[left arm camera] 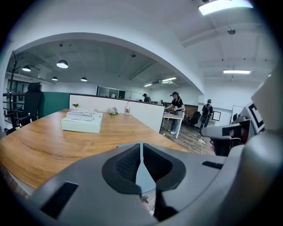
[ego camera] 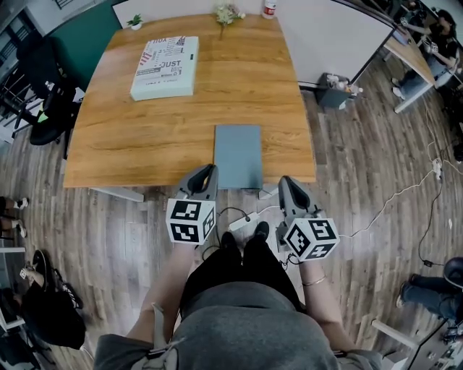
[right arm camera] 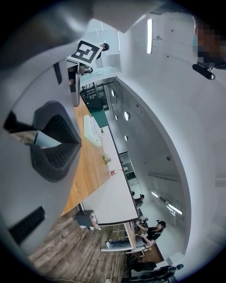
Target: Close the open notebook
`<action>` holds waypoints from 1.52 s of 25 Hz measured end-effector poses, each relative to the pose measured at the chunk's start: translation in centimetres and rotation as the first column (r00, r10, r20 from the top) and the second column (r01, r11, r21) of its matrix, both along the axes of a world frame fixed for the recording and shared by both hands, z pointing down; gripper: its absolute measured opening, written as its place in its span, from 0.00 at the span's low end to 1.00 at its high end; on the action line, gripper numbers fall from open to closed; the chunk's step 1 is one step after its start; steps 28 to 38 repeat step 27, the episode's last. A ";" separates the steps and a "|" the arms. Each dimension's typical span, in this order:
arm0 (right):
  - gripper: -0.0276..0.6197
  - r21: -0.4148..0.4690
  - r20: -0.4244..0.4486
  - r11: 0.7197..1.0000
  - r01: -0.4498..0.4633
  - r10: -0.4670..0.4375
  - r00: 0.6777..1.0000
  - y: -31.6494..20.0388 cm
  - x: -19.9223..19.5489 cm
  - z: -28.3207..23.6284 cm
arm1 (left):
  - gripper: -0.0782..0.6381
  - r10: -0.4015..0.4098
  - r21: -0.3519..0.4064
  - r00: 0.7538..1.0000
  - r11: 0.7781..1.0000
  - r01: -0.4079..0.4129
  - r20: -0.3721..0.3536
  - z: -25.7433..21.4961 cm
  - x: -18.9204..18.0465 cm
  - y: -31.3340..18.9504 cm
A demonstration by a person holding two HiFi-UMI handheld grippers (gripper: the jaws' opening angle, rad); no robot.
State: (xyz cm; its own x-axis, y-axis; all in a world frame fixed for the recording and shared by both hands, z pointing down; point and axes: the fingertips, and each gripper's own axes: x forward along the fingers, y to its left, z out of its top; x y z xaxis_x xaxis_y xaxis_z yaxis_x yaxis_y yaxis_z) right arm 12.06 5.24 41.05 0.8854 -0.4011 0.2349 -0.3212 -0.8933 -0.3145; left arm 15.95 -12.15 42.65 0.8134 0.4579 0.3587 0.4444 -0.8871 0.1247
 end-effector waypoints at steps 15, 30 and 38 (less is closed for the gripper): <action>0.05 0.018 -0.009 0.995 -0.096 0.096 0.995 3.2 -0.6 -0.6 | 0.16 -0.006 0.000 1.000 1.000 0.006 -0.005 -0.4 0.0 0.3; 0.05 0.010 -0.010 0.992 -0.122 0.122 0.992 4.1 -0.3 -0.4 | 0.16 -0.009 0.003 1.000 1.000 0.009 -0.004 -0.2 0.3 0.6; 0.05 0.010 -0.010 0.992 -0.122 0.122 0.992 4.1 -0.3 -0.4 | 0.16 -0.009 0.003 1.000 1.000 0.009 -0.004 -0.2 0.3 0.6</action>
